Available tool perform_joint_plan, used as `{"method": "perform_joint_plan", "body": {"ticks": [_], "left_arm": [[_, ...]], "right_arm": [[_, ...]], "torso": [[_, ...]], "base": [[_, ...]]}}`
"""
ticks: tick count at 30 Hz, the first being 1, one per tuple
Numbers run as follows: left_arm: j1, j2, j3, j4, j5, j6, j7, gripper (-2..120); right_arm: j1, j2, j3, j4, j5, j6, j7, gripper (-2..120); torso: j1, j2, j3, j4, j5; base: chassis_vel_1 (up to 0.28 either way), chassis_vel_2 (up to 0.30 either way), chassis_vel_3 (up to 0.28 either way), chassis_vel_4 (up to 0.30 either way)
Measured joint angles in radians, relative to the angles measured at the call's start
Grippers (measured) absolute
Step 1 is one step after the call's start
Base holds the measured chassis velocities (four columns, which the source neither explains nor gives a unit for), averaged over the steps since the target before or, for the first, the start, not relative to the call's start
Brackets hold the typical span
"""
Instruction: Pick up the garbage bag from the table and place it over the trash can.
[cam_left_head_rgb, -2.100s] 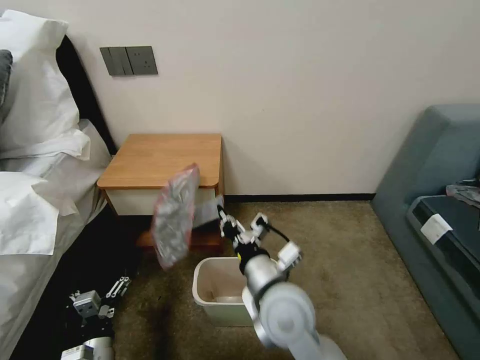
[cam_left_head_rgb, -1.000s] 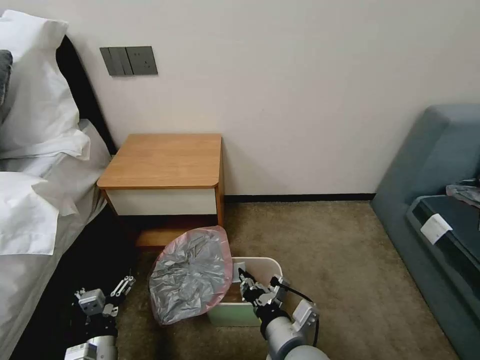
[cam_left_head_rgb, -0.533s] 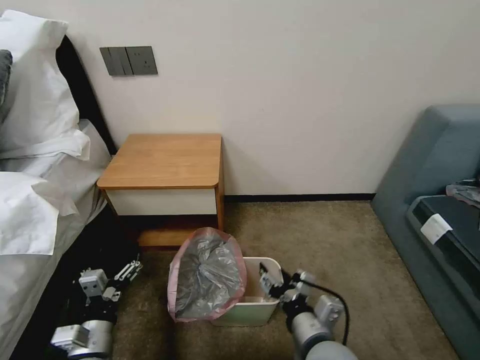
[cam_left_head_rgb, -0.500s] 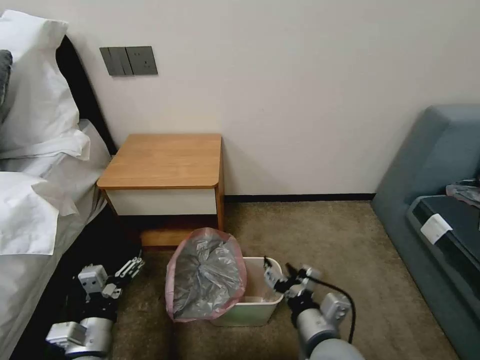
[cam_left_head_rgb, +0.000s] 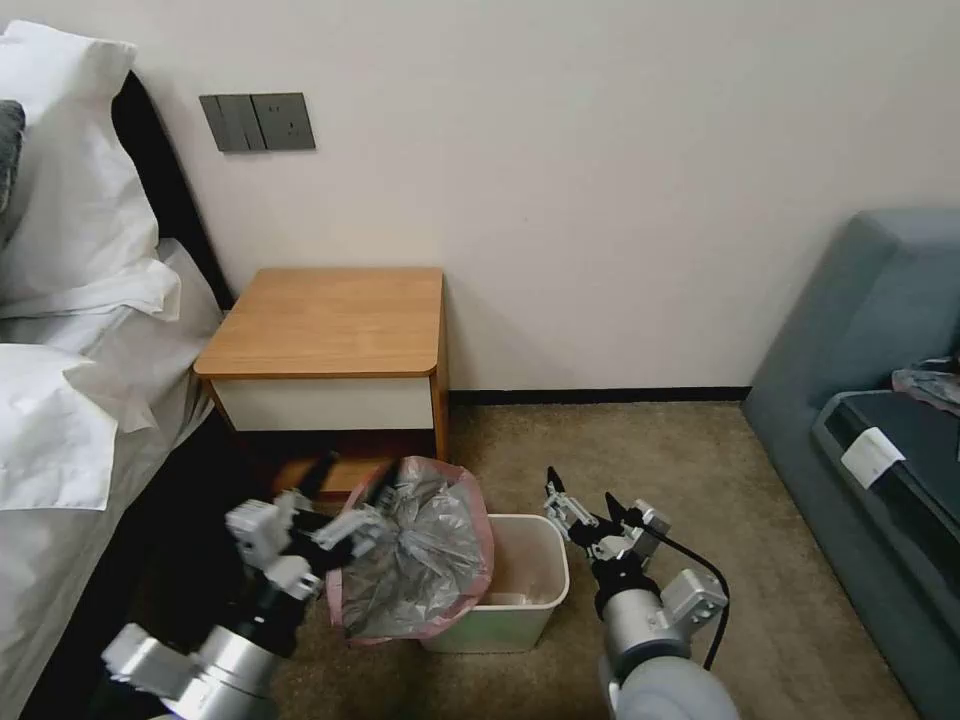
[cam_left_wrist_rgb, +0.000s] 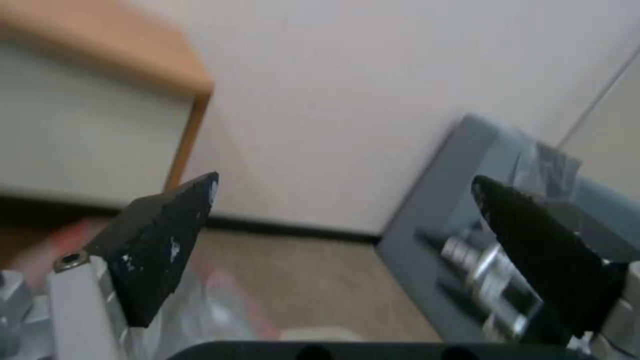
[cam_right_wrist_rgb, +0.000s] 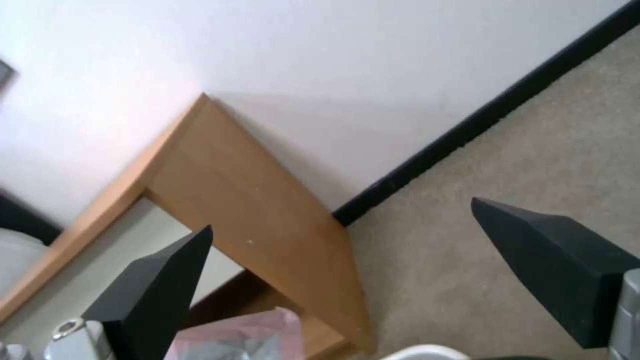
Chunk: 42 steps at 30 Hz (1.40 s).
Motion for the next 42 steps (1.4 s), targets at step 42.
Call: {"method": "perform_joint_plan", "body": {"ticks": [42], "left_arm": [[-0.129,-0.084,0.056,0.160,0.143,0.305,-0.453,95]], "right_arm": [[-0.053,0.022,-0.043,-0.006,-0.082,0.072,-0.034,100]], "torso": [[0.000,0.000,0.000,0.0001,0.0000]], "base": [[0.000,0.000,0.000,0.000]]}}
